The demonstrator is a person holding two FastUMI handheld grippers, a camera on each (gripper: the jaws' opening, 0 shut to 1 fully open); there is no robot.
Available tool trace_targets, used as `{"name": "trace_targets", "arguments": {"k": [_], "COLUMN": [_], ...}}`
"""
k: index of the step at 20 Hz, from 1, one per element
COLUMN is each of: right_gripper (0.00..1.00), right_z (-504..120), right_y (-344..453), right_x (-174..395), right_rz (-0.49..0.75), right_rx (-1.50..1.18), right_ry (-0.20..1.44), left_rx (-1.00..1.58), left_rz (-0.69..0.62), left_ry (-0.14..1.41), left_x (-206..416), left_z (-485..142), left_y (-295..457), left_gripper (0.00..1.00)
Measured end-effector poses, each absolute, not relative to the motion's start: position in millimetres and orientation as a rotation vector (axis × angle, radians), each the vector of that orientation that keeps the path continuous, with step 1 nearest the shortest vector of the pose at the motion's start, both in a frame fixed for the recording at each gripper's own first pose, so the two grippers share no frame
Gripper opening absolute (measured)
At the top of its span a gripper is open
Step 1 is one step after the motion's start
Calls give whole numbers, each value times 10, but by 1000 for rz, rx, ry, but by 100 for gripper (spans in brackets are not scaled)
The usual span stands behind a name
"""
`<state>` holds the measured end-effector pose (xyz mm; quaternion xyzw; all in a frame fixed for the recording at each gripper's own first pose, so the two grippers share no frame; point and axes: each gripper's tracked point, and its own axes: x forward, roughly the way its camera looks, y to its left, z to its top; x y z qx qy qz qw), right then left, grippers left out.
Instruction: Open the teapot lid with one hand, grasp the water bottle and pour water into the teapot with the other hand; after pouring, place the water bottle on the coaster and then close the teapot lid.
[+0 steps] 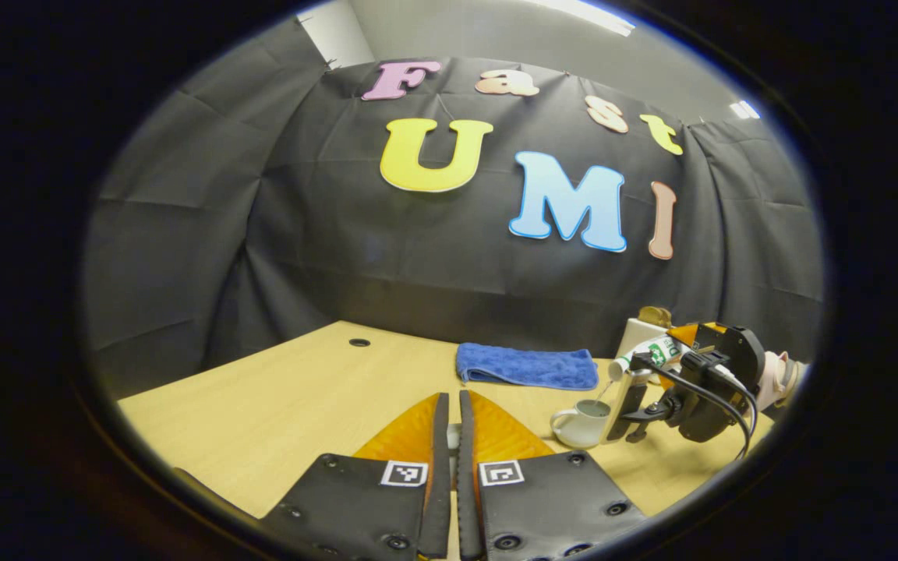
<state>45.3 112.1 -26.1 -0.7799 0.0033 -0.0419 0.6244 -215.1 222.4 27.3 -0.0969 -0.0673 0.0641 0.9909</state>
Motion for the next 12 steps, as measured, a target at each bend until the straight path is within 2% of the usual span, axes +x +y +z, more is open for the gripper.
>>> {"name": "trace_targets", "arguments": {"k": [12], "right_gripper": [77], "right_z": [-253], "right_y": [1081], "right_x": [473], "right_rz": [-105], "right_rx": [-1822], "right_ry": [8], "left_rx": [-193], "left_rz": [129], "left_ry": [-132], "left_x": [-2133], "left_z": [263], "left_y": [2243], "left_gripper": [14]}}
